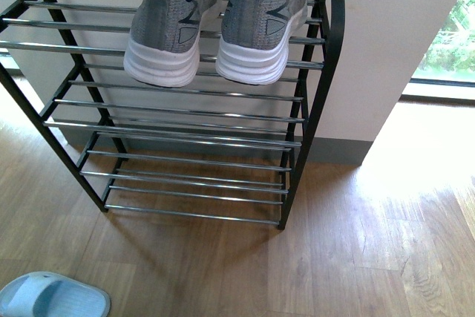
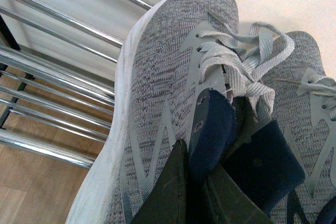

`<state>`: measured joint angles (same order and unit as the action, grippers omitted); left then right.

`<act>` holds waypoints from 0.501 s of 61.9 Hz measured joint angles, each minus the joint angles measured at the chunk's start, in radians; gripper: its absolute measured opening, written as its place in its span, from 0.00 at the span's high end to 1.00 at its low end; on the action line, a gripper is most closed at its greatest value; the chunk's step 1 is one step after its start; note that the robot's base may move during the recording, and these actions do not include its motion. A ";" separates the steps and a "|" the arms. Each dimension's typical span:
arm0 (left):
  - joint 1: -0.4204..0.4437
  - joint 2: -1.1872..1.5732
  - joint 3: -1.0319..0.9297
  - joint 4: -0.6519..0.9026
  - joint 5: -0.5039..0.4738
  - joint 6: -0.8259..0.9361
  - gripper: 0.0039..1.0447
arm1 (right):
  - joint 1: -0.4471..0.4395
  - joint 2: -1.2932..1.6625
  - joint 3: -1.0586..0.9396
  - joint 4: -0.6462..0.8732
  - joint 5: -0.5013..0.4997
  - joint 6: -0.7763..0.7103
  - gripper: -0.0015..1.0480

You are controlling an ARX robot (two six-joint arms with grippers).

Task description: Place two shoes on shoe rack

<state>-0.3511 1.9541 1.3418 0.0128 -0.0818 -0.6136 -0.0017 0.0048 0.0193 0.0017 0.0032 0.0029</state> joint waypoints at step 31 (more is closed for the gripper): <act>-0.013 0.040 0.050 -0.020 0.022 0.045 0.66 | 0.000 0.000 0.000 0.000 0.000 0.000 0.09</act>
<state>-0.3641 1.9945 1.3922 -0.0074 -0.0601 -0.5690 -0.0017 0.0048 0.0193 0.0017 0.0029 0.0029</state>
